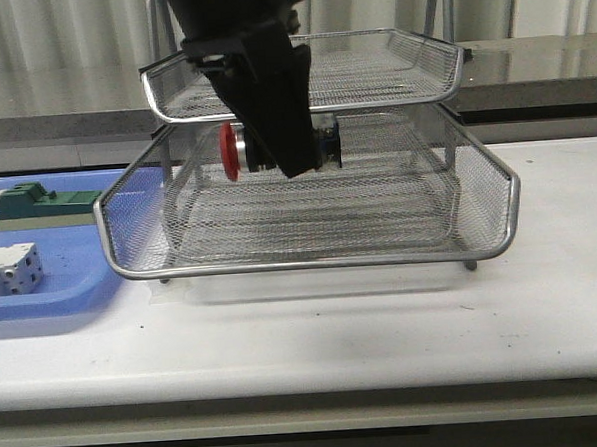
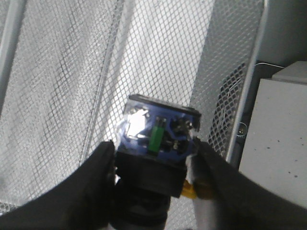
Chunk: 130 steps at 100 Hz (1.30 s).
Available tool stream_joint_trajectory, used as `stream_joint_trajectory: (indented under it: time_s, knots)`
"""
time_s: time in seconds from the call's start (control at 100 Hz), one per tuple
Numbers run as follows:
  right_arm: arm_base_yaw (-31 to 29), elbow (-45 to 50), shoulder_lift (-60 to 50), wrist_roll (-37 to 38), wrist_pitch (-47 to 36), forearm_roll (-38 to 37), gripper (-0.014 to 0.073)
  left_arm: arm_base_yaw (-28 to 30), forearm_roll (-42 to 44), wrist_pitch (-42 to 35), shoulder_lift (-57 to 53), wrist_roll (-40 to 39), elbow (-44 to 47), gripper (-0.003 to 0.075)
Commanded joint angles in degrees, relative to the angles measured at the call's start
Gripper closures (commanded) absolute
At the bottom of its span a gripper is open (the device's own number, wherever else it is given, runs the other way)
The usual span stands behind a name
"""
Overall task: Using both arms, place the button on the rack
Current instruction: 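Carry the button over the pulled-out tray, lower it and open the left gripper, then raise the left gripper away from the tray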
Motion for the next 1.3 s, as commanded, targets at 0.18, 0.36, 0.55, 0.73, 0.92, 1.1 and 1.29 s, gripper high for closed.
stream_joint_trajectory:
  time_s: [0.18,0.36,0.55,0.73,0.92,1.1,1.29]
  knots:
    - [-0.13,-1.83,0.17,-0.24,-3.72,-0.18,0.0663,-0.41,-1.78,-5.35,-0.42,-0.47,-1.42,0.0725]
    - [-0.13,-1.83,0.17,-0.24,-3.72,-0.18,0.0663,-0.41,-1.78,-5.35,0.31,-0.39,-1.42,0.0554]
    - [-0.13,-1.83,0.17,-0.24,-3.72,-0.18,0.0663,-0.41,-1.78,-5.35,0.42,-0.39,-1.42,0.0309]
    - [-0.13,-1.83,0.17,-0.24,-3.72,-0.18,0.0663,-0.41,-1.78,-5.35,0.42,-0.39,-1.42,0.0264]
    - [-0.13,-1.83,0.17,-0.24,-3.72,-0.18,0.0663,-0.41,-1.78,-2.46,-0.58,-0.65,-1.97,0.0264]
    - [-0.13,-1.83,0.17,-0.24,-3.72,-0.18,0.0663,-0.28,-1.67,3.5,-3.39,-3.35,-5.79,0.0265]
    - [-0.13,-1.83,0.17,-0.24,-3.72,-0.18,0.0663,2.2,-1.15,7.84,-7.39,-7.29,-6.48,0.0275]
